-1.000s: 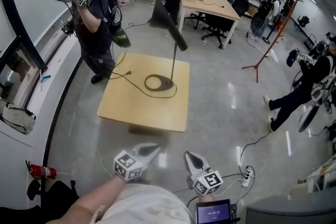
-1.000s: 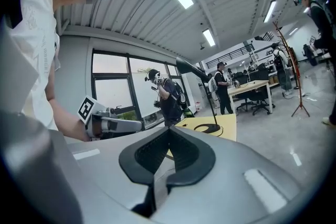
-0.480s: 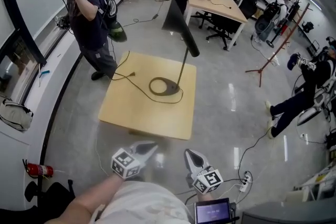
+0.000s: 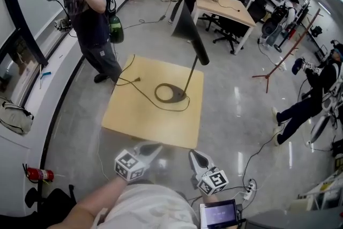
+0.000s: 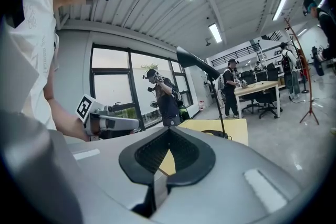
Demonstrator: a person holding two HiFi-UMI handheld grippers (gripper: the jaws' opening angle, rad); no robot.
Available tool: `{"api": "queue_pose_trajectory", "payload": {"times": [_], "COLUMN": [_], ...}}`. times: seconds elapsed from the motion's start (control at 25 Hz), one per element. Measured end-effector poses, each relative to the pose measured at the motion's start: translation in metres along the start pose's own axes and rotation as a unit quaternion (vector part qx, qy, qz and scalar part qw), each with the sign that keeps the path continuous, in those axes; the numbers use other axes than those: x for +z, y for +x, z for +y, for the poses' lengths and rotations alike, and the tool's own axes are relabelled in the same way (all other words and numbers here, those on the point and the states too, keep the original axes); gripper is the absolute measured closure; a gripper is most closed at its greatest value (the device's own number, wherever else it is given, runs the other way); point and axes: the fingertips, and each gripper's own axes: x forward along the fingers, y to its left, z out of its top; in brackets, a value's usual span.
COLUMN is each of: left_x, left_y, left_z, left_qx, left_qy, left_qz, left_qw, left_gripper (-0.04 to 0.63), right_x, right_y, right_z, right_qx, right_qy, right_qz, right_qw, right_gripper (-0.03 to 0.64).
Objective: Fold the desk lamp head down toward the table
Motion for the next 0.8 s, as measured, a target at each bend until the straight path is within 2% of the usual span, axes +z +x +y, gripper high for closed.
{"api": "queue_pose_trajectory", "payload": {"times": [0.4,0.64,0.8], "left_x": [0.022,0.046,0.061], "left_y": [0.002,0.015,0.026], "left_z": [0.018,0.014,0.023], "left_qx": [0.010,0.018,0.033], "left_qy": [0.018,0.058,0.058], "left_qz": [-0.005,-0.005,-0.007], "left_qw": [0.9998,0.9981,0.9977], "left_gripper": [0.594,0.594,0.594], "right_x": [0.018,0.031,0.040], "right_y": [0.022,0.032,0.049], "right_z": [-0.013,-0.030,-0.047], "right_qx": [0.001,0.012,0.026], "right_qy": [-0.011,-0.022,-0.021], "right_qz": [-0.008,-0.006,-0.005], "right_qw": [1.000,1.000,0.999], "right_gripper": [0.604,0.604,0.604]}}
